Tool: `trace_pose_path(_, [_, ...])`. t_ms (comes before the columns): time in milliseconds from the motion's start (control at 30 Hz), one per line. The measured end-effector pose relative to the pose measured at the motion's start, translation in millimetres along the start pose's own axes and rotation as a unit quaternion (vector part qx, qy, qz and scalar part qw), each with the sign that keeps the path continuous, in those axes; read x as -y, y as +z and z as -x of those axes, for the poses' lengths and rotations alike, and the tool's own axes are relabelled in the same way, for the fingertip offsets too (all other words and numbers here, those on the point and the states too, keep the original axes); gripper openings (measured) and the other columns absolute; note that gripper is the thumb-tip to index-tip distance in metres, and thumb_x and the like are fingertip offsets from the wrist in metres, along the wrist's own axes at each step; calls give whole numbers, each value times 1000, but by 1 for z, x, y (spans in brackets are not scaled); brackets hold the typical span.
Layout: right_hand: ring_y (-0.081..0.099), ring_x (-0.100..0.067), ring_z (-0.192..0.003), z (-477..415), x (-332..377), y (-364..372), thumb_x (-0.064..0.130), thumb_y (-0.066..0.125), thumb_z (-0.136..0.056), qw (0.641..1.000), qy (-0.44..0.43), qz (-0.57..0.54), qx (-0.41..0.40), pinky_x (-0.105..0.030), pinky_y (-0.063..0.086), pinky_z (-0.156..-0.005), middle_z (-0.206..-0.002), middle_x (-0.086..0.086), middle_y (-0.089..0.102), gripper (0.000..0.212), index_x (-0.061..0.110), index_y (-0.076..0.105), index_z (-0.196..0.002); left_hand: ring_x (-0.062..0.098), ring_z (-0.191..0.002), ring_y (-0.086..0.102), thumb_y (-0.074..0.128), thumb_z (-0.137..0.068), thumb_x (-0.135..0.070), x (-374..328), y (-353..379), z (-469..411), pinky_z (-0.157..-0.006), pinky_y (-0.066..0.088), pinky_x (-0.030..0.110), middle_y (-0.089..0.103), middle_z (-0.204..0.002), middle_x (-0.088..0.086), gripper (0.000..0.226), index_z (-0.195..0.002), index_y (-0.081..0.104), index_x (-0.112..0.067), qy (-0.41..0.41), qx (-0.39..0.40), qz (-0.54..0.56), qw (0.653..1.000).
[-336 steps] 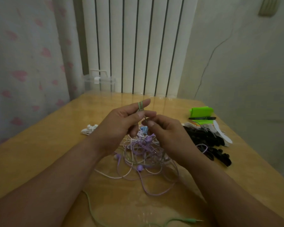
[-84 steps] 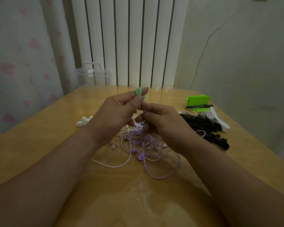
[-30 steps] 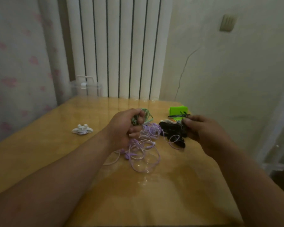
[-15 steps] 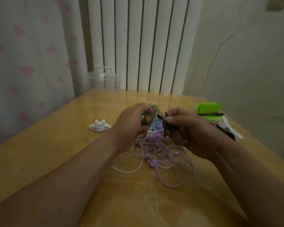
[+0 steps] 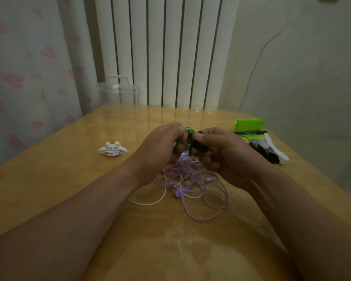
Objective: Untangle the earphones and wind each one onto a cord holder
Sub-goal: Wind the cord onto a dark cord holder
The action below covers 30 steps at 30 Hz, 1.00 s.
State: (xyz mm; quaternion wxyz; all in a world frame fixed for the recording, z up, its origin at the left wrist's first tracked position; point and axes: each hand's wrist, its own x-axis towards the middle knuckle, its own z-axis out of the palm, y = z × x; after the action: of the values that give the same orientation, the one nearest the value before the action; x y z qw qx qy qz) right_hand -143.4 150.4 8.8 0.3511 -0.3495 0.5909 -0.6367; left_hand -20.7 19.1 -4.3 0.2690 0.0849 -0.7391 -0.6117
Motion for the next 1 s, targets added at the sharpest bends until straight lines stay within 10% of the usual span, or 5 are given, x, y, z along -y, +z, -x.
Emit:
trace_pose_path(333, [66, -19, -85, 2, -15, 11, 43, 44, -109, 964, -116, 212, -110, -45, 59, -76, -97, -5, 68, 25, 22, 57, -114, 7, -55, 39, 42, -108, -19, 3, 10, 8, -53, 33, 25, 47, -60, -9, 34, -75, 48, -18, 86, -21, -150, 985])
trace_pose_path(667, [48, -12, -63, 12, -9, 21, 26, 38, -112, 888, -350, 227, -194, -44, 44, -57, -79, 0, 53, 20, 12, 49, -103, 17, -67, 44, 39, -106, -29, -1, 27, 17, -60, 40, 37, 47, -79, -3, 20, -90, 47, -19, 278, -25, -259, 925])
trace_pose_path(1000, [53, 3, -62, 19, -4, 19, 29, 44, -110, 952, -198, 115, -201, -17, 44, -54, -77, 10, 57, 23, 14, 59, -104, 12, -63, 43, 33, -105, -65, -1, 32, 18, -56, 37, 32, 44, -76, -12, 43, -94, 42, -24, 308, -31, -381, 871])
